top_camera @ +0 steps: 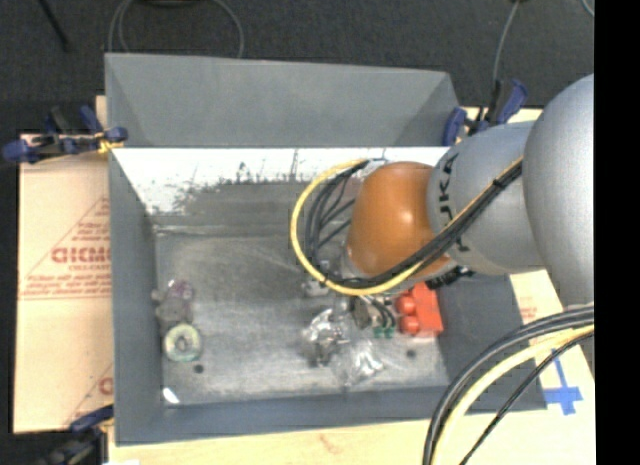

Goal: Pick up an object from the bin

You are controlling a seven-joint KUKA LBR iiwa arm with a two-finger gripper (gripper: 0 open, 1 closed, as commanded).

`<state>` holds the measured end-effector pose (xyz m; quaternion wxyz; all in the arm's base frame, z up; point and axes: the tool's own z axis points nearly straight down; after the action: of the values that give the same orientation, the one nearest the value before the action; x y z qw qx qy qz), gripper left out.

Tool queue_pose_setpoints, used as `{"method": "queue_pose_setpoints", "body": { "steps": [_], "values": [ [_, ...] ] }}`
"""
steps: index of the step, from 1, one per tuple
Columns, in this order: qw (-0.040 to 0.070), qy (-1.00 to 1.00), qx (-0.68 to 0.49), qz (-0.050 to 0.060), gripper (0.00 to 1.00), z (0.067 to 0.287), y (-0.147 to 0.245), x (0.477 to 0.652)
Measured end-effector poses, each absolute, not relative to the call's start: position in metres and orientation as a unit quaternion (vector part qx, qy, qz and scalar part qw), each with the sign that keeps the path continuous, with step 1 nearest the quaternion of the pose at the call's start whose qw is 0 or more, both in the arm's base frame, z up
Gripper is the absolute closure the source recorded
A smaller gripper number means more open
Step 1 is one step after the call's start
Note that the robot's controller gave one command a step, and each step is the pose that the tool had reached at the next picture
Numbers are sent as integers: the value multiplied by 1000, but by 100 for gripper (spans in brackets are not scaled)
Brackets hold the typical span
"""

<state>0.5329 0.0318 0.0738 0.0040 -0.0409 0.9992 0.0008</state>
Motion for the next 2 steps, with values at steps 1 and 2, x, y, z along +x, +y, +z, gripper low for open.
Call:
{"method": "queue_pose_setpoints", "body": {
  "steps": [1,2],
  "values": [
    [6,998,-63,1,0,74,-8,532],
    [8,998,-63,1,100,77,-8,533]
  ]
}}
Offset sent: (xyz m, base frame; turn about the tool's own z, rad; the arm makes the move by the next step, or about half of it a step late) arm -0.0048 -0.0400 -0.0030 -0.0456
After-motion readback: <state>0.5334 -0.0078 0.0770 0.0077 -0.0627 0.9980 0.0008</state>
